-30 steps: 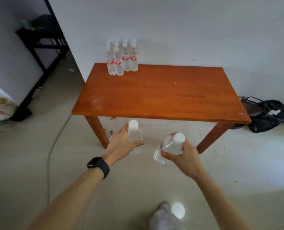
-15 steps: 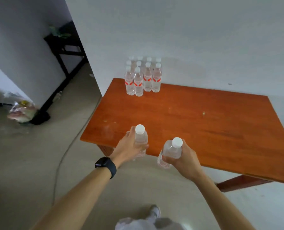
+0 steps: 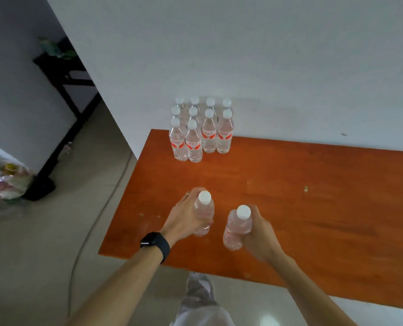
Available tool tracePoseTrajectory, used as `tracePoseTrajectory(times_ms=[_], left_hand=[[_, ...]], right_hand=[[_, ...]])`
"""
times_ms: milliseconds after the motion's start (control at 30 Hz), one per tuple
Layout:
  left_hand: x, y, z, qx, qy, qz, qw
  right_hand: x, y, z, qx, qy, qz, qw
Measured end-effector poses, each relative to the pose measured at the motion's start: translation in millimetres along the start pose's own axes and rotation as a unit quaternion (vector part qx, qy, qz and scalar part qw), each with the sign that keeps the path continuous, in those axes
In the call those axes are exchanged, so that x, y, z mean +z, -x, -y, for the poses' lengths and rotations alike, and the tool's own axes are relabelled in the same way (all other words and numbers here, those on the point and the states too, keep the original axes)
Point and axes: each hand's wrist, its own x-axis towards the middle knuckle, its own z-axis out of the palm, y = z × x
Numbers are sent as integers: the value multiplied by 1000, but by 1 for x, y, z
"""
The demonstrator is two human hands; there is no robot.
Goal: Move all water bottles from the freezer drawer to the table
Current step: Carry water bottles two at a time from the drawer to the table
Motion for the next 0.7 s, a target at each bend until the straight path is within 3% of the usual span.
tracePoseTrajectory(times_ms=[233,467,633,700], left_hand=[[-27,-98,6,72,-88,11,993],[-46,-176,-13,139,-89,-47,985],[-53,-225,-12,192,-292,-132,927],[-56,-240,-12,177,-293,-120,932]], right_hand=[[-2,-82,28,31,-4,-34,999],[-13,-156,45,57,11,-139,989],[-28,-217,53,42,39,-155,986],[-31,-239,57,28,47,-148,987]])
